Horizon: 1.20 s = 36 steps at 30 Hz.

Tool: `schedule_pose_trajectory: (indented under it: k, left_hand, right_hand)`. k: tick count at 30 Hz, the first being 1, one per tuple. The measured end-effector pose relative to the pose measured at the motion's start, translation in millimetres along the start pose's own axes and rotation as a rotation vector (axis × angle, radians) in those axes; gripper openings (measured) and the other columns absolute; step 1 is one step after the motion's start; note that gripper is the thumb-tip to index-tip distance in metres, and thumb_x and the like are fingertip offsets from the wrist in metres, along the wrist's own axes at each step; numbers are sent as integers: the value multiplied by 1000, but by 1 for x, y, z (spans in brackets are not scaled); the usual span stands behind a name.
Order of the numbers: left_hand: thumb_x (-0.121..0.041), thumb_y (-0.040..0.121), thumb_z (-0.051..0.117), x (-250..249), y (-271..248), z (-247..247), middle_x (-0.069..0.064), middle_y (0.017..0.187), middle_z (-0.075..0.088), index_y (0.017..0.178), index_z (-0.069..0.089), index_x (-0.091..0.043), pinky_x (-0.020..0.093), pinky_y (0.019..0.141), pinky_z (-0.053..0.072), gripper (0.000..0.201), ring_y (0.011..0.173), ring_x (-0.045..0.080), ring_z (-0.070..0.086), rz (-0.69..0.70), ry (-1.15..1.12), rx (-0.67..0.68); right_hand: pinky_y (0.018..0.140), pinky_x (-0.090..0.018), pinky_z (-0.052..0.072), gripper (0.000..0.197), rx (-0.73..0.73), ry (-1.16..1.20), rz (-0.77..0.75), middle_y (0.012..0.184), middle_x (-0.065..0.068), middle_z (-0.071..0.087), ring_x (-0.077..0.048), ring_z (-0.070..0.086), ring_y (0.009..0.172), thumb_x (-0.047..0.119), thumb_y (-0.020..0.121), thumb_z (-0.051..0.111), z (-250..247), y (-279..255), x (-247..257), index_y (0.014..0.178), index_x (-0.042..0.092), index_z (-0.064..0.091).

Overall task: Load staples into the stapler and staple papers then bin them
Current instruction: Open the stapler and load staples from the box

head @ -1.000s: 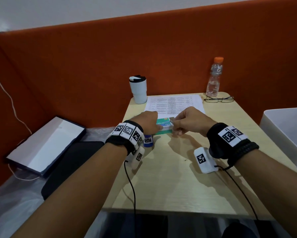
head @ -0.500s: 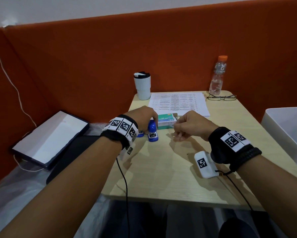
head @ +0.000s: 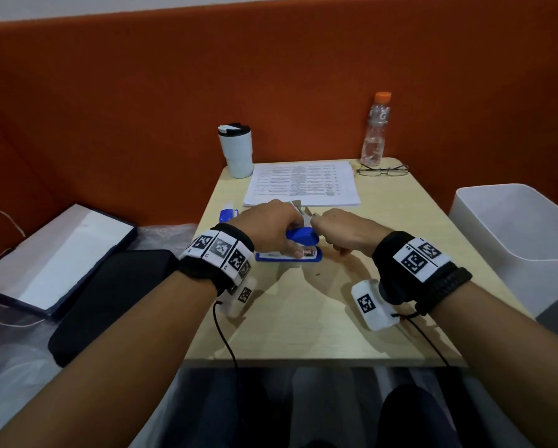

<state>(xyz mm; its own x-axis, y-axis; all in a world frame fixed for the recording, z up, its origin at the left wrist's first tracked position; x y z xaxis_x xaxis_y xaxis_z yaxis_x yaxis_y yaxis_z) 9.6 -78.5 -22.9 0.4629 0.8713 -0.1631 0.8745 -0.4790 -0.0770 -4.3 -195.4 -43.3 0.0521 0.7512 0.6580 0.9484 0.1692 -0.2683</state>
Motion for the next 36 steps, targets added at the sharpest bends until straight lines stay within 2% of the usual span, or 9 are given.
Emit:
schedule_pose_trajectory:
  k: [3,6,10,14,20,24,27,31,36]
  left_hand:
    - [-44,78,86,-10,4,-1,-6,80,61,93,70,-20,31,62,42,32,74,19,58,20,4,-22]
    - [-43,75,89,-15,8,-1,-4,85,64,98,72,-20,33,68,48,36,78,21,60,22,-20,-45]
    - [-38,73,92,-15,11,1,-1,97,69,105,73,-22,40,78,57,41,87,22,65,7,-78,-51]
    - [-36,72,93,-14,11,1,-2,100,69,108,73,-21,42,83,58,44,88,21,65,-14,-110,-63]
    - [-35,74,92,-17,9,0,-1,99,72,110,75,-20,34,81,57,42,87,19,66,-14,-129,-77]
    - [-33,74,92,-15,7,-1,-1,96,73,109,77,-20,35,80,57,40,84,18,66,-29,-167,-102]
    - [-29,77,91,-12,3,-7,-1,100,75,112,78,-18,28,77,49,40,86,18,66,-35,-229,-143]
    - [-30,81,89,-3,-3,-14,-1,107,72,113,74,-16,27,78,46,38,91,20,64,-58,-327,-216]
    - [-21,91,78,11,-17,-25,2,103,65,120,54,-29,34,76,54,39,86,25,64,-42,-510,-319]
  right_hand:
    - [63,-34,47,8,73,-39,9,66,-8,57,-26,56,59,13,86,57,1,-2,-14,84,12,49]
    - [61,-32,48,34,58,-42,-33,75,-4,64,-20,59,62,12,84,75,-2,0,-22,92,19,43]
    - [58,-25,41,50,-71,-23,-151,78,-2,59,-16,52,63,12,77,91,-16,1,-13,89,17,43]
    - [60,-31,44,56,-125,-61,-237,72,-5,61,-20,51,61,6,71,93,-22,3,-4,83,17,39]
    - [58,-29,42,49,-176,-224,-273,78,-1,61,-20,54,67,8,69,92,-23,5,3,81,17,45]
    - [54,-26,34,52,-180,-277,-272,76,2,57,-13,50,63,9,69,93,-23,6,4,79,20,43]
    - [56,-26,36,57,-169,-236,-262,71,4,64,-10,56,61,8,68,95,-24,8,3,79,21,41]
    - [69,-32,53,59,-143,-148,-250,73,0,79,-15,78,77,2,68,94,-24,11,0,82,20,39]
    - [66,-30,49,58,-136,-111,-236,74,-1,80,-12,78,78,0,69,94,-26,11,0,85,17,41]
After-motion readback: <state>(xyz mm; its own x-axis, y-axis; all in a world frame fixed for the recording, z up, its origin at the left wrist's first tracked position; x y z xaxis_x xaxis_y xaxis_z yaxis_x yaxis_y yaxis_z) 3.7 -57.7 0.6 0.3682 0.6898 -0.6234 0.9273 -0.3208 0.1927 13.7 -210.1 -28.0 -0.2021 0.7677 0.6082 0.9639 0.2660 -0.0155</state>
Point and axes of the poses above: each hand's wrist, its own y-axis towards the middle knuckle, its own z-axis out of the palm, x = y × z, the point moved 9 cm from there along y, towards the middle knuckle
